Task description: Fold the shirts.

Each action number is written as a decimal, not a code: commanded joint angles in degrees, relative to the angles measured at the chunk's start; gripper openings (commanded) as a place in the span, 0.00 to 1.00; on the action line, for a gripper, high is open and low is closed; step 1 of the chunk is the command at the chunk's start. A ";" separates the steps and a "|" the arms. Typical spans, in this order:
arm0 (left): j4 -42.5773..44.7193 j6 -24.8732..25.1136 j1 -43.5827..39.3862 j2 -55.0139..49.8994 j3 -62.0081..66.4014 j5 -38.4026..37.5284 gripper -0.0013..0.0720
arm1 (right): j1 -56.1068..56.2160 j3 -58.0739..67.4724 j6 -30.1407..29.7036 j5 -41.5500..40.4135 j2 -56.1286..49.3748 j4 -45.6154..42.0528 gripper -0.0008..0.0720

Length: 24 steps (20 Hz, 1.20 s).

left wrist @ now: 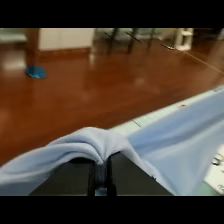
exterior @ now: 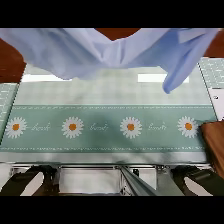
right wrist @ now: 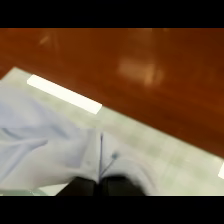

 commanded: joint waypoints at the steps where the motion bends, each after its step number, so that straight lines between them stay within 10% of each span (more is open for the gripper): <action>1: 11.80 -4.85 0.17 7.91 4.98 -0.04 0.05 | -0.02 3.30 -1.03 3.74 6.69 -0.79 0.06; 11: 26.64 -12.68 0.15 17.03 -3.96 -10.58 0.05 | -0.02 -24.35 1.29 15.52 17.66 3.69 0.06; 17: 25.62 -12.04 -0.33 7.45 -29.79 1.64 0.05 | -0.42 -55.23 -0.11 -7.76 11.43 0.20 0.06; 24: 22.40 -12.09 -3.17 -13.86 -31.54 19.71 0.05 | -13.79 -42.42 -0.81 -19.71 -20.76 12.59 0.06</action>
